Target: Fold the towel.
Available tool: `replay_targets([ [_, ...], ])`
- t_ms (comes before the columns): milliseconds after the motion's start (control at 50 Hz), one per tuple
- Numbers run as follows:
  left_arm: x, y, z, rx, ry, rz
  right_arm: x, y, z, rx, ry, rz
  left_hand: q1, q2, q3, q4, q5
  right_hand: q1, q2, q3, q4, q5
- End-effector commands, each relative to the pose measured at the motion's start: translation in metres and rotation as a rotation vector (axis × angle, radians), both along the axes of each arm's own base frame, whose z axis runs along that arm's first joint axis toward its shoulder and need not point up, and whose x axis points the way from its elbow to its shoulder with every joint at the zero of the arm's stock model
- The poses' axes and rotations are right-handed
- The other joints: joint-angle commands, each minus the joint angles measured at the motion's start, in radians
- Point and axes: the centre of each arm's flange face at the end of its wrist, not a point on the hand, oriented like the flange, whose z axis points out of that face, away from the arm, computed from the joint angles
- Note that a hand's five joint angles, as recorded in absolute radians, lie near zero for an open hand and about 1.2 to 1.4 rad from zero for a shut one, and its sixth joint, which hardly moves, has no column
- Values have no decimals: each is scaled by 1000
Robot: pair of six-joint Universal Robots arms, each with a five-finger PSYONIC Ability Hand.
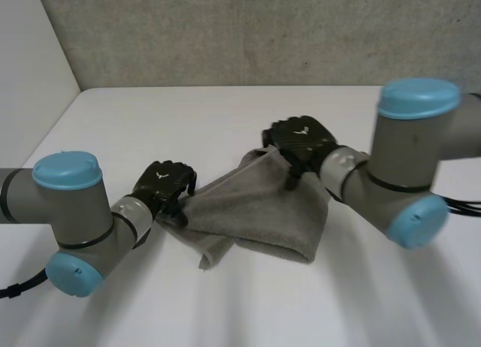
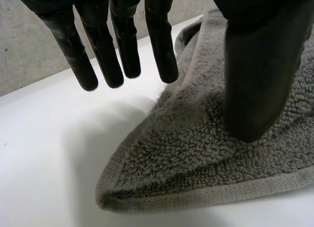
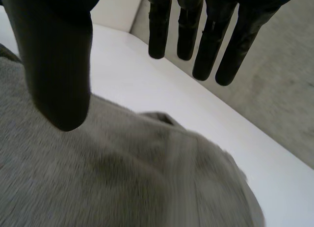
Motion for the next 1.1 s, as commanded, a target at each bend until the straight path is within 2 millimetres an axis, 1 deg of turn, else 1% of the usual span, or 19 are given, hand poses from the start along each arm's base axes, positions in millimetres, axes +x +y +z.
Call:
replay_targets([
  [20,2,2,0,8,-1,1,42,-18,-23,17,12,63,124,129,137,133,130,76,78,74,74,65],
  [80,2,3,0,10,-3,-1,54,-26,-39,38,25,77,153,159,167,163,159,102,104,100,101,91],
  [100,2,3,0,10,-3,-1,54,-26,-39,38,25,77,153,159,167,163,160,102,104,100,101,91],
  [140,2,5,0,14,-5,-1,59,-33,-56,64,43,76,153,159,167,163,160,111,113,109,110,100],
  [200,4,8,-2,32,-13,-2,62,-39,-68,65,55,74,148,153,161,157,154,114,116,112,113,103],
  [380,5,8,-1,39,-18,2,65,-44,-76,25,62,73,130,135,144,139,136,155,157,153,154,144],
  [480,5,8,3,30,-13,3,65,-44,-76,23,61,78,127,132,141,136,133,428,430,426,427,417],
  [520,6,8,7,21,-10,6,66,-44,-76,24,59,88,127,132,141,136,133,711,714,709,710,701],
  [540,6,8,7,21,-10,6,66,-44,-76,24,59,88,127,132,141,136,133,713,715,711,712,702],
  [560,6,7,9,16,-8,6,66,-44,-75,22,57,90,127,132,141,136,133,912,915,910,911,902],
  [660,9,7,14,1,-3,15,66,-44,-56,-9,43,79,109,115,123,119,115,914,917,912,913,904],
  [700,10,7,16,-3,-1,18,64,-43,-29,-40,22,73,80,85,94,89,86,914,917,912,913,904],
  [760,10,7,18,-12,0,24,62,-42,-15,-47,8,66,-40,-35,-27,-31,-34,914,917,912,913,904],
  [800,12,6,17,-17,-7,48,49,-36,5,-7,33,56,-102,-96,-88,-93,-96,914,917,912,913,904],
  [820,12,6,17,-17,-7,49,49,-36,5,-6,33,56,-102,-97,-88,-93,-96,914,917,912,913,904],
  [860,14,3,16,-26,-14,80,31,-33,22,47,57,42,-137,-132,-123,-128,-131,914,917,912,913,904],
  [980,15,-1,14,-43,-14,93,6,-25,38,87,68,21,-155,-149,-141,-146,-149,914,917,912,913,904],
  [1020,14,-3,10,-47,-9,96,-13,-20,53,64,43,12,-155,-149,-141,-146,-149,914,917,912,913,904],
  [1100,13,-5,9,-47,-1,98,-27,-9,56,51,28,11,-155,-149,-141,-146,-149,914,917,912,913,904],
])
